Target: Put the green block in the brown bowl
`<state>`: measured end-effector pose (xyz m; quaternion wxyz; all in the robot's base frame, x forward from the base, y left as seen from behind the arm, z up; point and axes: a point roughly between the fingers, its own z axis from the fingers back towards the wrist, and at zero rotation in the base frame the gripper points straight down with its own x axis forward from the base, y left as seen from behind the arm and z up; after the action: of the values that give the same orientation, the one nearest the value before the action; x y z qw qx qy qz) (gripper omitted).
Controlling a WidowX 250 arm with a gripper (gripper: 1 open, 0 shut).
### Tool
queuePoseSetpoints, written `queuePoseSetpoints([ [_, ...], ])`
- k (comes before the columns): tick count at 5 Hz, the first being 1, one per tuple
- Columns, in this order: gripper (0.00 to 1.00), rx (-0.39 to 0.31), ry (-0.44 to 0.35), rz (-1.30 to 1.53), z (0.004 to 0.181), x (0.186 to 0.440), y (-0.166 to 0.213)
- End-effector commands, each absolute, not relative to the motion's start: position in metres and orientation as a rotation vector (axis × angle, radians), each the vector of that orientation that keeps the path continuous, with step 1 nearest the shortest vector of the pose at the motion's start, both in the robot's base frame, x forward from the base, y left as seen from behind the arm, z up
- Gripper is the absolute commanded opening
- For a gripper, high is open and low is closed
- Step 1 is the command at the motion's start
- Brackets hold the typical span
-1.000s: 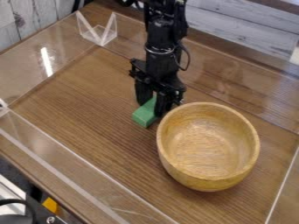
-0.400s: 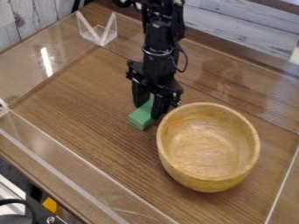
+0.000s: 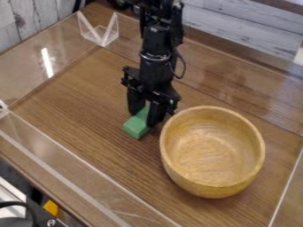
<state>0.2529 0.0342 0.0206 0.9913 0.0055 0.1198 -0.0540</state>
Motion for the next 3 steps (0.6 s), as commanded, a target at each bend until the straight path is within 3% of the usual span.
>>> queuePoseSetpoints([
  [1,0.00,0.007,0.285,-0.106,0.024,0.240,0.032],
  [3,0.00,0.016,0.283,-0.100,0.036,0.240,0.031],
])
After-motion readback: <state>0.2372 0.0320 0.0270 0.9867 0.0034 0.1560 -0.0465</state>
